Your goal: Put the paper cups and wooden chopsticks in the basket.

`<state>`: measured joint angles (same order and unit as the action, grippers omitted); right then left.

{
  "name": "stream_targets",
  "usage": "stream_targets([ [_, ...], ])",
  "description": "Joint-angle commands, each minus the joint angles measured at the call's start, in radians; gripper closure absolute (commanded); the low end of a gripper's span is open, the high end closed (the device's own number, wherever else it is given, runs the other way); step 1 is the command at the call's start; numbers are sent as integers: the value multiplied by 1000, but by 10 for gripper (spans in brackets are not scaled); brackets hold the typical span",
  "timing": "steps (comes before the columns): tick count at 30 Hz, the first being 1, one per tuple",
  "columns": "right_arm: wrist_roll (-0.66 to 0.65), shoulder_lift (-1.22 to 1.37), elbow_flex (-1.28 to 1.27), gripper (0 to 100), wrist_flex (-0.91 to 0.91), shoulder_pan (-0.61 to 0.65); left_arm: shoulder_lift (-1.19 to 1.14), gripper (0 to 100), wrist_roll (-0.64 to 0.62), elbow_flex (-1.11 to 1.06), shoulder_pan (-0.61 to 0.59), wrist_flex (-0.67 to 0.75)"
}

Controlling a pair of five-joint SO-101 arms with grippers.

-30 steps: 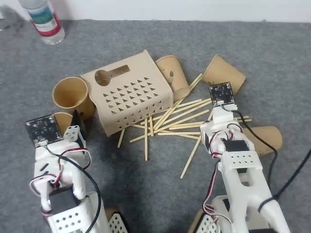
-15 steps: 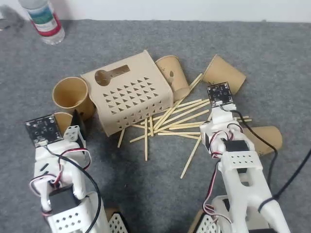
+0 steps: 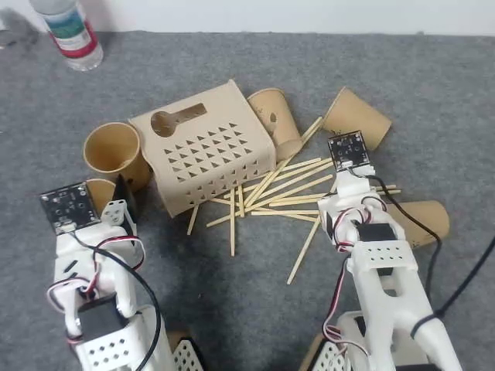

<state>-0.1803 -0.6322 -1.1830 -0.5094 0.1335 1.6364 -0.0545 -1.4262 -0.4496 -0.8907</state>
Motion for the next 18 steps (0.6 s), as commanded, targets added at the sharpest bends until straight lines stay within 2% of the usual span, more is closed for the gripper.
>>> stream_targets([
  [1, -11, -31, 11, 992, 15, 5, 11, 802, -8, 7, 8, 18],
  [10, -9, -33, 11, 966, 15, 5, 11, 802, -8, 7, 8, 18],
  [16, 58, -33, 11, 675, 15, -1, 11, 802, -8, 7, 8, 18],
  [18, 58, -30, 11, 619, 15, -1, 11, 802, -8, 7, 8, 18],
])
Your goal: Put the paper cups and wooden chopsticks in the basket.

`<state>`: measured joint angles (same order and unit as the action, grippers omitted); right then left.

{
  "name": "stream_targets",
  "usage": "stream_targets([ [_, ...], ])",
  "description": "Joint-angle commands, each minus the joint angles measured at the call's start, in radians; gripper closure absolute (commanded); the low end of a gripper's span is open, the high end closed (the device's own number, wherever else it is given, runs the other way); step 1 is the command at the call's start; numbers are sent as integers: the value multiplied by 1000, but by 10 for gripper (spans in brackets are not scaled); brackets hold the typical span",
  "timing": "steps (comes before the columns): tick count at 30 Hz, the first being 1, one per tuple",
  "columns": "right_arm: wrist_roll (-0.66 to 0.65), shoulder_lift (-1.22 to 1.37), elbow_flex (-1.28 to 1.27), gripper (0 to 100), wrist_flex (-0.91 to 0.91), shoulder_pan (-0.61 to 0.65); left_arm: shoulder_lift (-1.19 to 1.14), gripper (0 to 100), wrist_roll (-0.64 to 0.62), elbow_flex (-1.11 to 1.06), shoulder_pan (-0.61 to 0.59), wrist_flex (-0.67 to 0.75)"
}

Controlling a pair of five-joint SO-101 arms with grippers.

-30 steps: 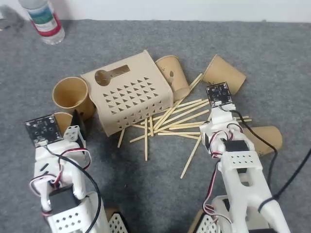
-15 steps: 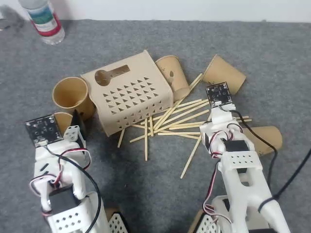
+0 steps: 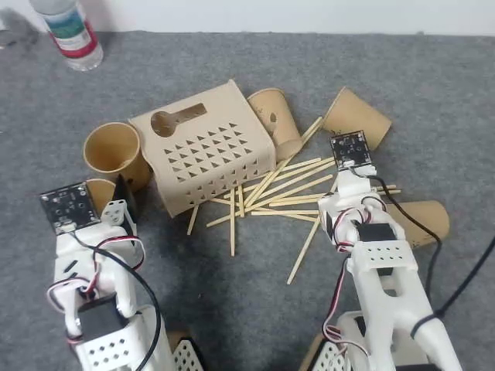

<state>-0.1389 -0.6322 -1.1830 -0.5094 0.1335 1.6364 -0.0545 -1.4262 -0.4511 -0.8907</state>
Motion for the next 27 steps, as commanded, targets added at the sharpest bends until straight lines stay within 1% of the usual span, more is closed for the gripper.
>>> stream_targets([
  [1, 17, -30, 11, 614, 15, -1, 11, 802, -8, 7, 9, 18],
  [19, 17, -33, 12, 615, 16, -1, 11, 803, -9, 7, 9, 18],
  [21, 9, -31, 12, 630, 16, -1, 11, 803, -11, 7, 9, 18],
  [23, -41, -25, 12, 718, 16, 4, 11, 803, -12, 7, 9, 18],
  [25, -58, -27, 12, 860, 16, 5, 11, 803, -12, 7, 9, 18],
  [27, -37, -33, 12, 998, 16, 1, 11, 802, -12, 7, 9, 18],
])
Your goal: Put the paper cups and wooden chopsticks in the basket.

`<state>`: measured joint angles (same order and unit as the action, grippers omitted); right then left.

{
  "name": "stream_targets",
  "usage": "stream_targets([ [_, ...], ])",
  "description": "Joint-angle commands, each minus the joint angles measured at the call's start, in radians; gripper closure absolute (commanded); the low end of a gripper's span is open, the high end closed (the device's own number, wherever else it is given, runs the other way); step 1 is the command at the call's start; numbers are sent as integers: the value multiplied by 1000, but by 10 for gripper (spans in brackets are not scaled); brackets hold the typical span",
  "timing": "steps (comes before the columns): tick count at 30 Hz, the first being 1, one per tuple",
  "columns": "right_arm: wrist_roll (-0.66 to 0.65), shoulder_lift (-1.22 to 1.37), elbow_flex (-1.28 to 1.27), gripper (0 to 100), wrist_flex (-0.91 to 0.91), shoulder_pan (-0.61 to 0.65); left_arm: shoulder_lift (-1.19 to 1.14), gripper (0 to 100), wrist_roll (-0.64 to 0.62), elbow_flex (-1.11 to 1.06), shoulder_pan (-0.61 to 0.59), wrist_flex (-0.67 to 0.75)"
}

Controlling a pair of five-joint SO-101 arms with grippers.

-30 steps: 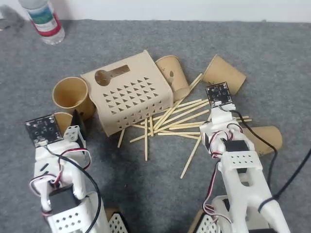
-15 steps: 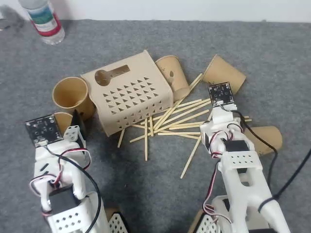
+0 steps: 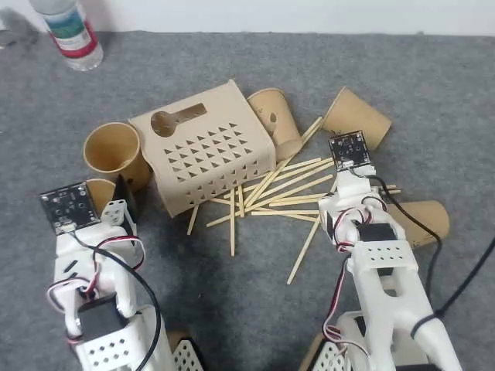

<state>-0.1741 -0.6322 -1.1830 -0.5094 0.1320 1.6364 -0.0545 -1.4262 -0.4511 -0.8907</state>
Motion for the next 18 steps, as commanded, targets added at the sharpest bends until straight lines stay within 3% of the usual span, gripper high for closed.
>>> stream_targets([
  [1, 2, -33, 12, 985, 16, 1, 11, 802, -12, 7, 9, 18],
  [6, 9, -33, 12, 808, 16, 1, 11, 801, -12, 7, 9, 18],
  [12, 9, -33, 12, 682, 16, 1, 11, 801, -12, 7, 9, 18],
  [15, 5, -27, 12, 661, 16, 1, 12, 801, -12, 7, 9, 18],
  [18, 5, -27, 12, 726, 16, 1, 12, 801, -12, 7, 9, 18],
])
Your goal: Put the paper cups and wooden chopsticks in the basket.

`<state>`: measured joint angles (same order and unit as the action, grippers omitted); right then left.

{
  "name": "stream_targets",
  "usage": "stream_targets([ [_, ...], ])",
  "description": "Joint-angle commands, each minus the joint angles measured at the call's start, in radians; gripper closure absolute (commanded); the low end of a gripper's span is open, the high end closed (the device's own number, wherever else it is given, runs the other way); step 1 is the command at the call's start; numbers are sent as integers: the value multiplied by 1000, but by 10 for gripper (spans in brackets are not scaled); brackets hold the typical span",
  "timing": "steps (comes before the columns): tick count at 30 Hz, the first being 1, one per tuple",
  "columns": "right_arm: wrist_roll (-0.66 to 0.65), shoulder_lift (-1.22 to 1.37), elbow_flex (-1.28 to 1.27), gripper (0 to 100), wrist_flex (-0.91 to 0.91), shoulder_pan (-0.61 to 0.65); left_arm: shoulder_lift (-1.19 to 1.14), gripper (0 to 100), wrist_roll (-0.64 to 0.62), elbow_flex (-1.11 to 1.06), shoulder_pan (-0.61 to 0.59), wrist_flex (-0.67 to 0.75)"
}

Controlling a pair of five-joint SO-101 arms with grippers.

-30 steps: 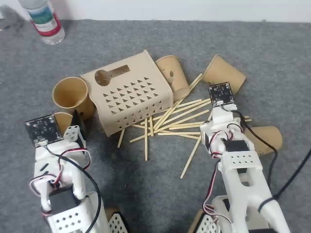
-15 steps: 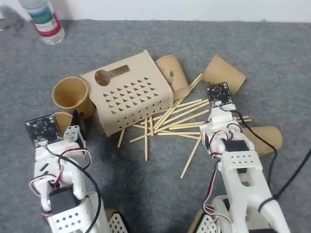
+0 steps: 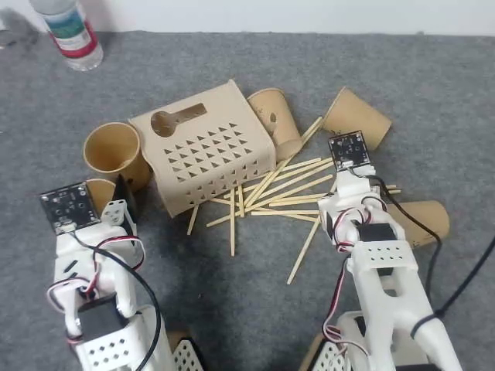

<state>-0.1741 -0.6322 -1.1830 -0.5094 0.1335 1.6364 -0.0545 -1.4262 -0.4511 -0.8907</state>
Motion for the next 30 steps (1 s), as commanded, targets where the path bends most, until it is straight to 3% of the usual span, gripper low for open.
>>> stream_targets([
  [1, 5, -27, 12, 770, 16, -1, 12, 801, -12, 7, 9, 18],
  [5, 5, -33, 12, 993, 16, -1, 12, 801, -12, 5, 9, 28],
  [14, 11, -25, 12, 731, 36, -1, 12, 801, -9, -10, 9, 49],
  [18, 11, -24, 11, 675, 36, -1, 12, 801, -8, -10, 9, 49],
  [22, 5, -24, 11, 744, 31, -1, 12, 801, -8, -10, 9, 49],
  [27, 5, -27, 11, 998, 35, -1, 12, 801, -9, -10, 9, 51],
  [30, 5, -27, 11, 913, 35, -1, 12, 801, -9, -10, 9, 52],
])
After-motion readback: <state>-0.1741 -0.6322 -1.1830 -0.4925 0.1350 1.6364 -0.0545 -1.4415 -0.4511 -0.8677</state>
